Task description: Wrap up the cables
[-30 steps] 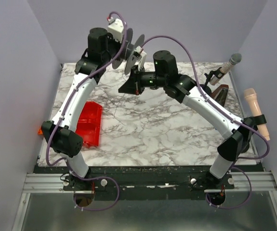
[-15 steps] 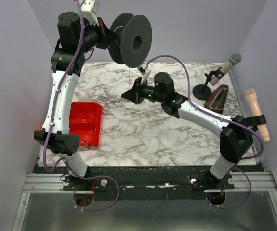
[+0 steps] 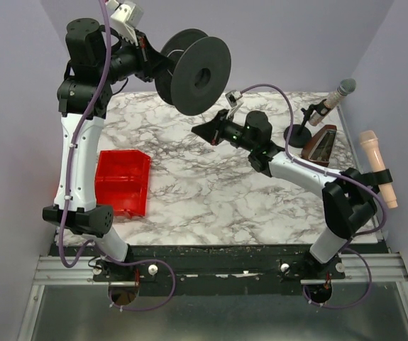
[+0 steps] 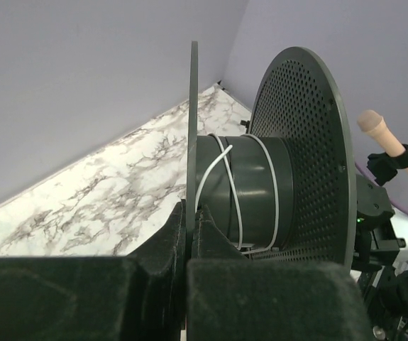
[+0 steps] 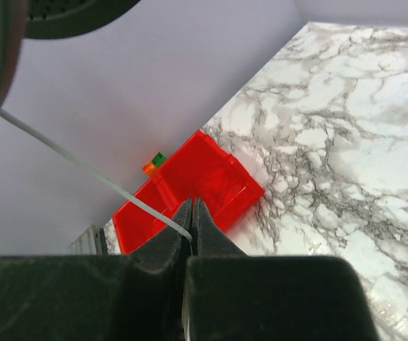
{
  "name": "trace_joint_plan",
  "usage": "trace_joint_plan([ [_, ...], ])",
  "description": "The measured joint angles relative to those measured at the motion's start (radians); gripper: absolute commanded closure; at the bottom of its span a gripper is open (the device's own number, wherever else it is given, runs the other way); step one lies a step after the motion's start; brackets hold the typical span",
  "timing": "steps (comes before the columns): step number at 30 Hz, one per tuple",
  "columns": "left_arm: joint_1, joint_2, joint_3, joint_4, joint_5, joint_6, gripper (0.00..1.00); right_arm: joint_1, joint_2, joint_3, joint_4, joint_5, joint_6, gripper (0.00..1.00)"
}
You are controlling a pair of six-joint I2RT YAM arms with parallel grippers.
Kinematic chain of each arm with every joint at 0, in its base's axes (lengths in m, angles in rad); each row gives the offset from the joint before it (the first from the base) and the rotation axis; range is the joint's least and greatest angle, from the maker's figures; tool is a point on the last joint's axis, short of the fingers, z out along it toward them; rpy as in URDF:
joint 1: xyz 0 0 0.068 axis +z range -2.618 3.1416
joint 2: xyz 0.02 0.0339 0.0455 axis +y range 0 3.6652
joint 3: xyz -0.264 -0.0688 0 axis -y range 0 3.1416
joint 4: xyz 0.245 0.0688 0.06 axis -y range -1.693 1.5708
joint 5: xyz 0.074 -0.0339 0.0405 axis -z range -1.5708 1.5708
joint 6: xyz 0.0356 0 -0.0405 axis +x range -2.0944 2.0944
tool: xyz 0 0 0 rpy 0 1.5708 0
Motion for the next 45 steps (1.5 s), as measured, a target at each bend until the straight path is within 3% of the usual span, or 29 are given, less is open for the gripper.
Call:
trace_joint_plan([
  [7, -0.017, -0.025, 0.021, -0.052, 0.028, 0.060, 1.00, -0.008, 0.094, 0.000, 0.140, -0.043, 0.018, 0.76],
  [19, -0.046, -0.060, 0.163, -0.099, 0.111, 0.092, 1.00, -0.008, 0.195, 0.014, 0.268, -0.103, 0.011, 0.61],
  [29, -0.046, -0.041, 0.251, -0.092, 0.159, 0.060, 1.00, 0.001, 0.246, -0.018, 0.271, -0.119, -0.101, 0.59],
  [36, -0.046, -0.014, 0.280, -0.090, 0.166, 0.048, 1.00, 0.004, 0.248, -0.064, 0.312, -0.118, -0.106, 0.45],
  [45, -0.046, -0.003, 0.281, -0.091, 0.167, 0.046, 1.00, 0.004, 0.238, -0.174, 0.333, -0.114, -0.114, 0.40],
])
